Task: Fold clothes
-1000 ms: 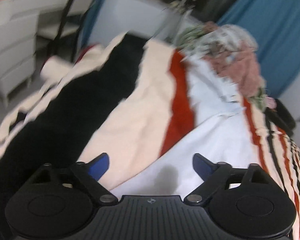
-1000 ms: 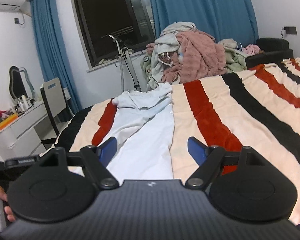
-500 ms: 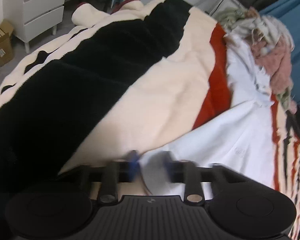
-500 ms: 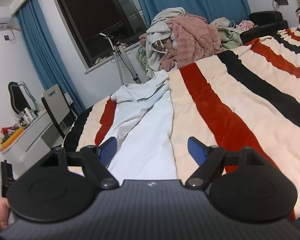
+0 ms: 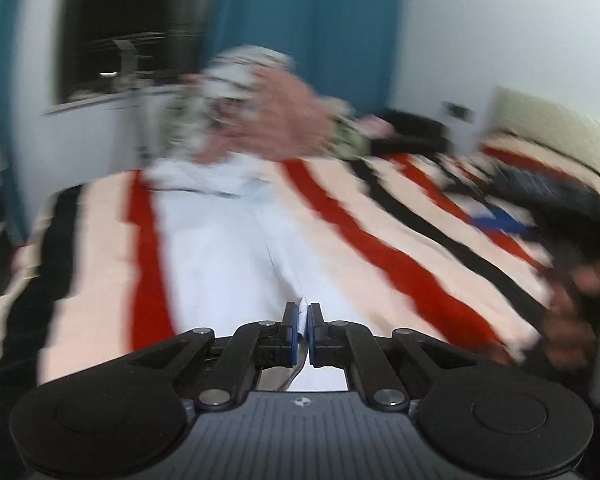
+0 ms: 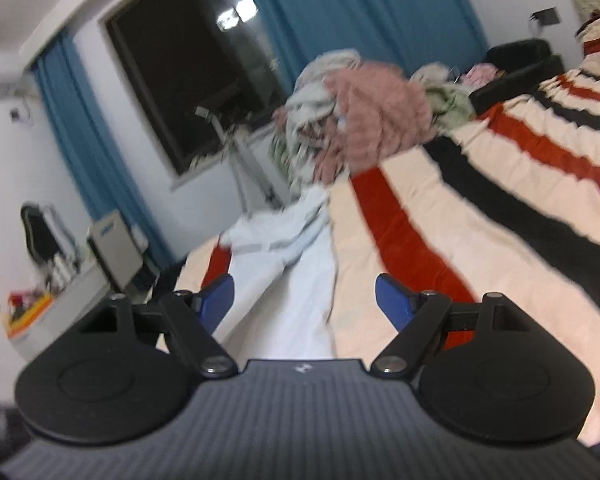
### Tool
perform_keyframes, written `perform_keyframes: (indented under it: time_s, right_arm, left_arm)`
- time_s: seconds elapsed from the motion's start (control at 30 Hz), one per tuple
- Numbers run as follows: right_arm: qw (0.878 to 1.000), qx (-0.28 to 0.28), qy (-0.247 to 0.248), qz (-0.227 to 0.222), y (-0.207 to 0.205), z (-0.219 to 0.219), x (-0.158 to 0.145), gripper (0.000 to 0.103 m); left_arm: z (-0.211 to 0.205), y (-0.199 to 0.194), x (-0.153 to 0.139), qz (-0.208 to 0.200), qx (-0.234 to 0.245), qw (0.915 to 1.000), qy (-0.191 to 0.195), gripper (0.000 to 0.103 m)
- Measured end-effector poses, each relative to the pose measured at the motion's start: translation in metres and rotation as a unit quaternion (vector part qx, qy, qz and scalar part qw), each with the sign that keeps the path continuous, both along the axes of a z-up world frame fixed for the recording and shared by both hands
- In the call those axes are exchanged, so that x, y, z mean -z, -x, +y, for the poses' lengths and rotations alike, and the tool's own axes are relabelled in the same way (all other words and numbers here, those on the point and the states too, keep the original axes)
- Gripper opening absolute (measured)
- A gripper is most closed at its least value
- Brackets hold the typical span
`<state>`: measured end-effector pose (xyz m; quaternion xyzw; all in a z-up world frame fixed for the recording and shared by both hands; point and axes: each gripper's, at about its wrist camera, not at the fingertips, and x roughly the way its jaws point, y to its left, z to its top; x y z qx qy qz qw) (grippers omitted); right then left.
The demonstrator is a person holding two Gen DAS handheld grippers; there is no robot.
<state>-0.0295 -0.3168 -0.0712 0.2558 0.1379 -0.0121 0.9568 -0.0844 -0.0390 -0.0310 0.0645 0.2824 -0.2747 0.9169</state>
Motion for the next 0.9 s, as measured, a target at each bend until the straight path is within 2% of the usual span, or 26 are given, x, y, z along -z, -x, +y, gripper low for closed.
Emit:
perform_keyframes:
  time_s: [0.1, 0.23, 0.3, 0.4, 0.47, 0.57, 0.63, 0.7, 0.9]
  right_arm:
    - [1.0, 0.02, -0.003, -0.006, 0.004, -0.014, -0.002, 0.08]
    - [1.0, 0.027, -0.015, 0.006, 0.002, -0.023, 0.004, 0.081]
    - [1.0, 0.021, -0.009, 0.013, -0.002, -0.021, 0.006, 0.081]
    - [1.0, 0.007, 0.01, 0.017, -0.006, -0.012, 0.007, 0.081]
    - [1.0, -0.001, 0.023, 0.016, -0.007, -0.007, 0.007, 0.081]
    - [0.999, -0.01, 0.04, 0.014, -0.007, 0.002, 0.007, 0.081]
    - [0.999, -0.017, 0.051, 0.008, -0.006, 0.007, 0.006, 0.081]
    - [0.998, -0.024, 0.062, 0.002, -0.005, 0.013, 0.005, 0.081]
    - [0.995, -0.023, 0.093, -0.001, -0.008, 0.028, 0.005, 0.081]
  left_arm:
    - [-0.03, -0.007, 0.03, 0.061, 0.025, 0.9975, -0.024, 0.004]
    - [-0.04, -0.028, 0.071, 0.143, 0.017, 0.9891, -0.031, 0.004]
    - [-0.037, -0.039, 0.081, 0.163, 0.007, 0.9862, -0.027, 0.005]
    - [-0.033, -0.043, 0.085, 0.168, 0.003, 0.9856, -0.02, 0.007]
    - [-0.028, -0.044, 0.081, 0.171, 0.002, 0.9853, -0.003, 0.017]
    - [-0.03, -0.051, 0.064, 0.164, 0.0, 0.9863, 0.023, 0.024]
    - [-0.025, -0.055, 0.048, 0.147, -0.003, 0.9886, 0.032, 0.033]
    - [-0.018, -0.061, 0.032, 0.121, -0.007, 0.9922, 0.031, 0.047]
    - [-0.006, -0.097, 0.002, 0.049, -0.04, 0.9979, 0.013, 0.066]
